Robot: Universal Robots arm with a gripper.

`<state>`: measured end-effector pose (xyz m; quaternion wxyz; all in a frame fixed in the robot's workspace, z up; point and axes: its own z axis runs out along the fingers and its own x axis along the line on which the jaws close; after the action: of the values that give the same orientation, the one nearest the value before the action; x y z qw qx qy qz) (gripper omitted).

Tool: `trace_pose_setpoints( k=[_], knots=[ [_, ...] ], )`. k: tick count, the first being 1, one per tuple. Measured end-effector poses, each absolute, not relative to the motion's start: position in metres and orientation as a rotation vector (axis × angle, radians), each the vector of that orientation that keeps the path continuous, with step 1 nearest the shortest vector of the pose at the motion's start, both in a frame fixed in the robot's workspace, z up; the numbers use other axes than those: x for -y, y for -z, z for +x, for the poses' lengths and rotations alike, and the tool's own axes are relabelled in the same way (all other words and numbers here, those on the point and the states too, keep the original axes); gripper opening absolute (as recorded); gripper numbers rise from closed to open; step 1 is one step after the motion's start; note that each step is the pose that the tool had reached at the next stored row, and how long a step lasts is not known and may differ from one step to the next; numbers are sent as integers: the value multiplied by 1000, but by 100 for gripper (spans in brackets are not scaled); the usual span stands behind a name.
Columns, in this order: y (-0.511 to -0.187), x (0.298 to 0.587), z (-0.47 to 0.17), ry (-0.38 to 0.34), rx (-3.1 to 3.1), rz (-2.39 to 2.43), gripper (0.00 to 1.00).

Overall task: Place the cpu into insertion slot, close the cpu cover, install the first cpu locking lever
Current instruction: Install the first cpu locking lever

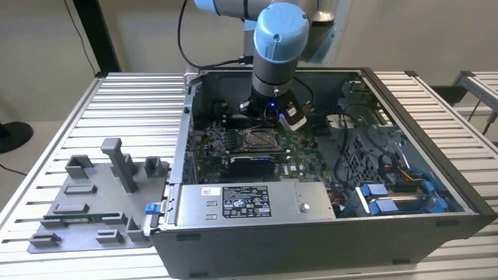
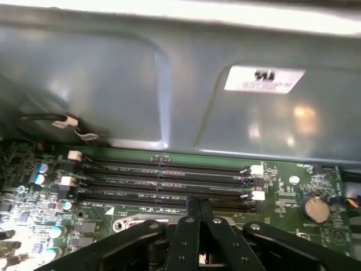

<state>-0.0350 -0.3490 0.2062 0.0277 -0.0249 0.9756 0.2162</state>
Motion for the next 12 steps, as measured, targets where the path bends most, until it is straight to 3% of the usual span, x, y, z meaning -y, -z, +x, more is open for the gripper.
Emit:
trace_pose_setpoints(
  k=[12],
  knots=[
    [-212, 349, -69, -683, -2998, -79, 0]
  ],
)
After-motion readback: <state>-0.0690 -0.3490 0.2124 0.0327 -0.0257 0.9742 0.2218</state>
